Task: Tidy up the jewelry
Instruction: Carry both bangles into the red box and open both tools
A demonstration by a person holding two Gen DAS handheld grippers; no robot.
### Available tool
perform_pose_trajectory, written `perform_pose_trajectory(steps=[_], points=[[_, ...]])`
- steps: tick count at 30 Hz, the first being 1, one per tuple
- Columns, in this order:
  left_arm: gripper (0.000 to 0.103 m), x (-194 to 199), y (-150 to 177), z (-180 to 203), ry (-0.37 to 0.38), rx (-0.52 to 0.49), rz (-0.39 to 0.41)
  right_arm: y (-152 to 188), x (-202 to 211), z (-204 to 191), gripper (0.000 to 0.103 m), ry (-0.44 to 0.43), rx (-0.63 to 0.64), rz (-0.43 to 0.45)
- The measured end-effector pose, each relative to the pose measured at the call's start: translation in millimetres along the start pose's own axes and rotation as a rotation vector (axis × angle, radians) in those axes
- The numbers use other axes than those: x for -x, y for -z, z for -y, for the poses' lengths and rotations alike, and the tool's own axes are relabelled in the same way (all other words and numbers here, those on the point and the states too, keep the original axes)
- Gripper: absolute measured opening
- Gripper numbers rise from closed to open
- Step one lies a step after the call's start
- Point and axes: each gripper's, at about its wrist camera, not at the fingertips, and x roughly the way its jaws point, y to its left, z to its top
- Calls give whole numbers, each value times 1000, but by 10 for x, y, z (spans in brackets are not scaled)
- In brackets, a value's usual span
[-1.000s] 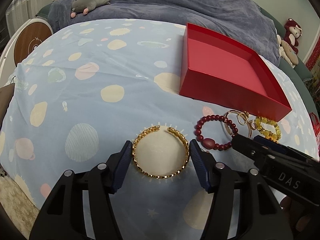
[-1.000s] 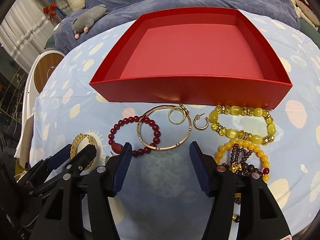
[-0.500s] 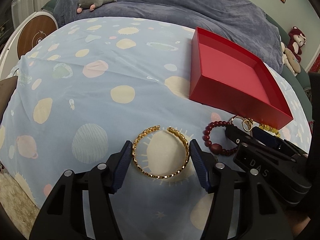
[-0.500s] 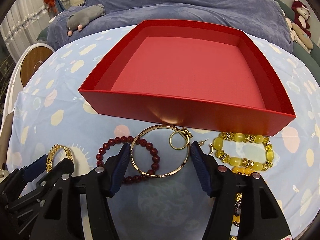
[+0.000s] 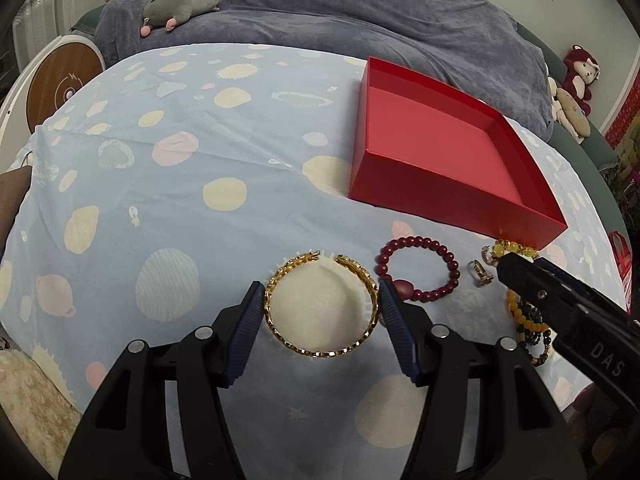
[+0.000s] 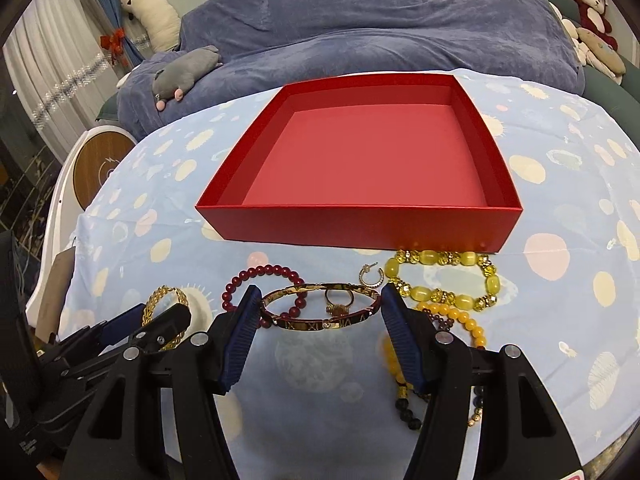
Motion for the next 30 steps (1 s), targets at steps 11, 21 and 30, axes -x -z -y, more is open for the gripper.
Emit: perform_pose_trajectory(steps=[11,21,30], points=[[56,218,-228,232,47,-49,32,-160,354,152,59,-12,-8,51],[56,129,-1182,711,143,-128,122,-1042,211,460,59,-17,8,113],[56,-874,-2024,1181,126,-191,54,-1832,-606,814,59,42,9,63]])
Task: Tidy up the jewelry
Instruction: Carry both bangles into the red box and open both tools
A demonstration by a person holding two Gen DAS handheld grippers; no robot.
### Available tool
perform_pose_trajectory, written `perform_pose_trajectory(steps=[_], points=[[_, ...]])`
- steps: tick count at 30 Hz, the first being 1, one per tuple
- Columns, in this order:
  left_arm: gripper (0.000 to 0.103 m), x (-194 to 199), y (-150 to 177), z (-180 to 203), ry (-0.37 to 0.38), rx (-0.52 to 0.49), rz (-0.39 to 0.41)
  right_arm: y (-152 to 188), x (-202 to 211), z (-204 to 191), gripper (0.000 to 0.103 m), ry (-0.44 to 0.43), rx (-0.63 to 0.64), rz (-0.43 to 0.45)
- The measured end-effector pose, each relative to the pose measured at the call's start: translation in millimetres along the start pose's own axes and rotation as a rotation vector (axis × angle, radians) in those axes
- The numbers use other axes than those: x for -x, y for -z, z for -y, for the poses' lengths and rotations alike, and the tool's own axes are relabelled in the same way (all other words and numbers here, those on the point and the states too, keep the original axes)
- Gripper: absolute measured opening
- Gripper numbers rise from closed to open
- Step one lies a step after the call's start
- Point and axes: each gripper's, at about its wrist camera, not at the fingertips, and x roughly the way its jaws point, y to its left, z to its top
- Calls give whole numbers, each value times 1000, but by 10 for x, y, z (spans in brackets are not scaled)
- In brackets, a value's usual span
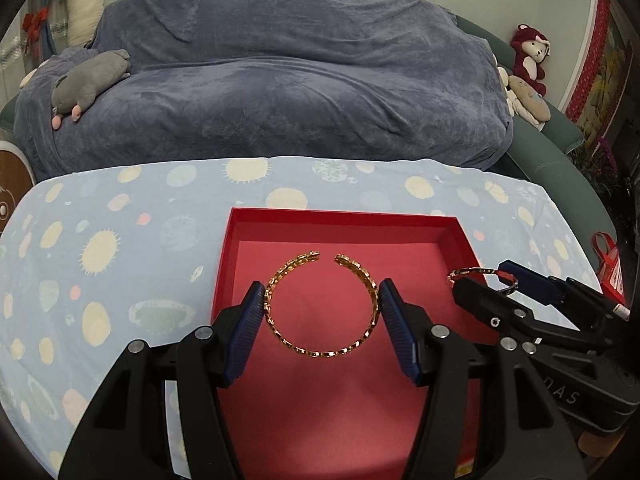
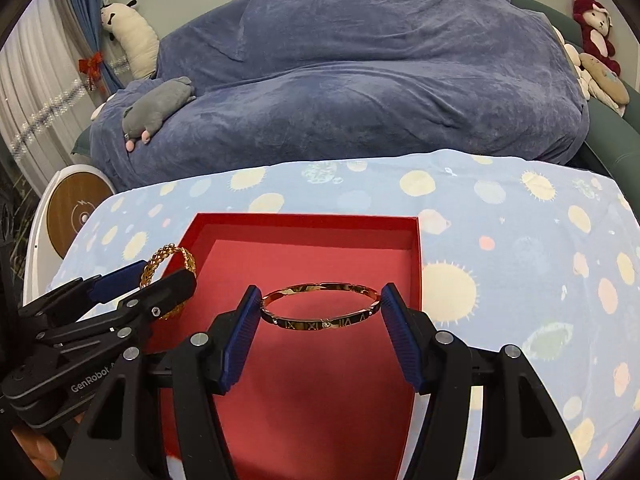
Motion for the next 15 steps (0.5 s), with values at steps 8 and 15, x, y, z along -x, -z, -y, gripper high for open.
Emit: perform_pose_trajectory(steps=[8,15], points=[[56,-589,-216,-68,-38,-17,-71,-224,-551,110,59,33,5,-72],[57,-822,-230,-119,-39,-28,-128,-278,-752,113,60,41,26,-108]])
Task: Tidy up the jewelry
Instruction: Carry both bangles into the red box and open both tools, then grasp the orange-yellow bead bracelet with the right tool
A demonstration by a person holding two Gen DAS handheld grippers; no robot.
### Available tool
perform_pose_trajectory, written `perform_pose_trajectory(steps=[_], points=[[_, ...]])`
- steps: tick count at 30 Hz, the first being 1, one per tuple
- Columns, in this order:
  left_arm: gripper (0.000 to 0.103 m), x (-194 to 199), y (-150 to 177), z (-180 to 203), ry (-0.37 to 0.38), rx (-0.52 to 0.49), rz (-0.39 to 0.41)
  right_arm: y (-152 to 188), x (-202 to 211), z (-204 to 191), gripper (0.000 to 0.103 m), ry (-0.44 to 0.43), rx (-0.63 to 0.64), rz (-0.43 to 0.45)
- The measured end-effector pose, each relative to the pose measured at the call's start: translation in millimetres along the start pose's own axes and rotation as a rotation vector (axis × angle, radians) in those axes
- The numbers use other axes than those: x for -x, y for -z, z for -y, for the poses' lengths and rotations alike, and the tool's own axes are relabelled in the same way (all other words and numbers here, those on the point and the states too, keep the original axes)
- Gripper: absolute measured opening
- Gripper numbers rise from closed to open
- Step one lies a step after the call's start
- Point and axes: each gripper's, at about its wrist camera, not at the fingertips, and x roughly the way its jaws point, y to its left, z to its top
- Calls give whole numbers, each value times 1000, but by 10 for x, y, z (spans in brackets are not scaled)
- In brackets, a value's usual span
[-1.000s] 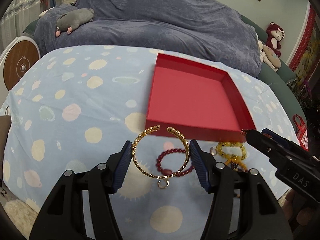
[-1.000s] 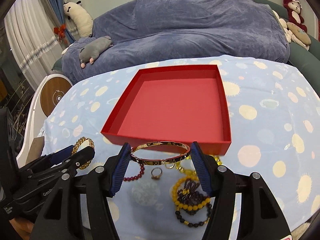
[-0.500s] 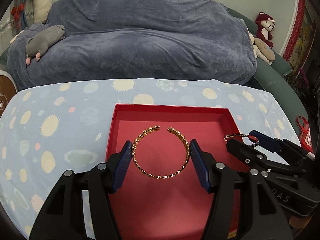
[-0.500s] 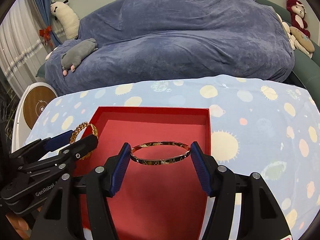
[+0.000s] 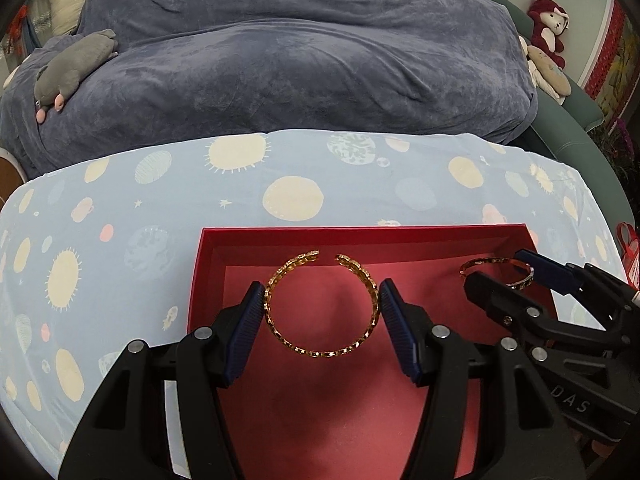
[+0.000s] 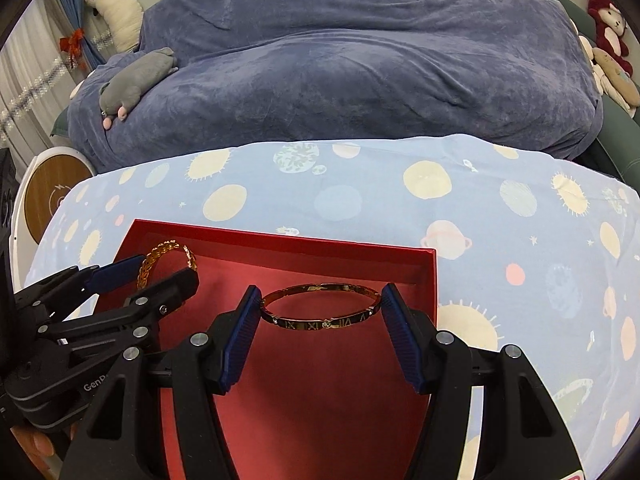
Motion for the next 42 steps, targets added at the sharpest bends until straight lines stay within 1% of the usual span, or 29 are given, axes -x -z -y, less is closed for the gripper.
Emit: perform_pose_trajectory(steps=[2,5,6,7,9,14,19,21,26,29,33,36,38,40,42], points=[[57,-33,2,-12,1,5,-11,5,-15,-5,60,9,6,2],[67,-56,12,-43,-28,26,-16,3,-3,-1,64,23,2,10],[73,-46,20,-62,-36,36,-14,4,12,15,66,19,-1,13],[74,-16,33,-76,-22,42,-2,13,38,21,68,20,-2,18],[74,37,55,-62,-23,35,10,36,100,25,70,24,4,32],[75,228,118,-8,-29,23,32,140,290,-27,70,24,18,47],[75,570,220,30,-33,13,63,309,649,-95,71,29,35,80],[75,749,302,37,-21,5,78,395,830,-107,73,30,32,99],[75,1180,631,-2,-29,-14,107,713,1268,-87,75,40,19,131],[75,1368,887,-21,-51,-28,103,916,1475,-35,75,44,-7,127],[75,1536,1279,-46,-61,-19,83,1266,1706,12,75,73,-22,121],[75,1610,1574,-62,-59,-1,61,1562,1820,43,75,76,-40,99],[75,1642,1749,-58,-76,7,56,1769,1853,42,75,85,-44,76],[78,1647,1909,-43,-84,13,39,1967,1858,42,75,85,-58,54],[80,1642,2056,-50,-68,40,22,2149,1822,44,75,67,-90,23]])
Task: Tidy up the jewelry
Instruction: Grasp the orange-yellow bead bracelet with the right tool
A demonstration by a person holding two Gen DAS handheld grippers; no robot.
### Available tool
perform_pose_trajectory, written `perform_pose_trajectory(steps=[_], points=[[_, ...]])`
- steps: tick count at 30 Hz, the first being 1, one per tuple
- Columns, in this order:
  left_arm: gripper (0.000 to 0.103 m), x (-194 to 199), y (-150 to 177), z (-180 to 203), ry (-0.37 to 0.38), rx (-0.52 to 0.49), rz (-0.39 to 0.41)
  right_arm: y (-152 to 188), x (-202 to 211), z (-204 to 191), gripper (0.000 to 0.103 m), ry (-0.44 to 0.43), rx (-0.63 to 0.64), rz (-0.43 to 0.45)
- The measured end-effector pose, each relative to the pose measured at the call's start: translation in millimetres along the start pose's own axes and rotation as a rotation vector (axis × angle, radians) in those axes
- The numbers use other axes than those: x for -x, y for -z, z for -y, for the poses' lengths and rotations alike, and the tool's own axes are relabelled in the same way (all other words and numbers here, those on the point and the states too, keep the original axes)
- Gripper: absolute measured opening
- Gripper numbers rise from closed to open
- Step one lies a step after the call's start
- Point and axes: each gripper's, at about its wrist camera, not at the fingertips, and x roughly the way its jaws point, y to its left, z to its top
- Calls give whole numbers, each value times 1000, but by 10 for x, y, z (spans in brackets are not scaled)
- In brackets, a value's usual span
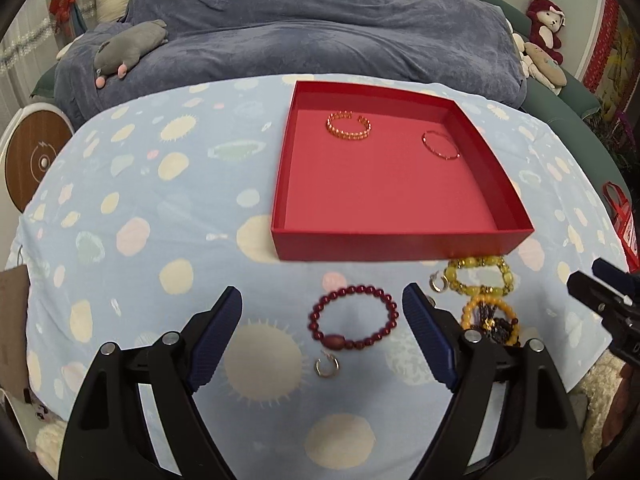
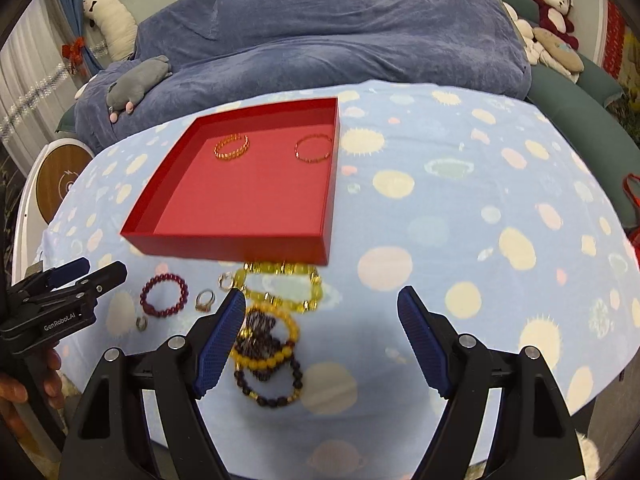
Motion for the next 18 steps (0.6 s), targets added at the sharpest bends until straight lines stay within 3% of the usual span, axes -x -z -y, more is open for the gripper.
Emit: perform_pose_trajectory(steps=[2,5,7,18], points=[[81,-13,119,1,-5,21,-13,132,-51,-3,75,-3,-10,-25],[81,-31,261,8,-15,40,-26,246,-118,-52,64,-4,-4,-41],[81,-42,321,13,-18,49,-32,261,-179,-69,54,1,-2,-50],[82,-128,428,-160,-51,147,-62,287,-559,-122,29,-9,-31,-117]])
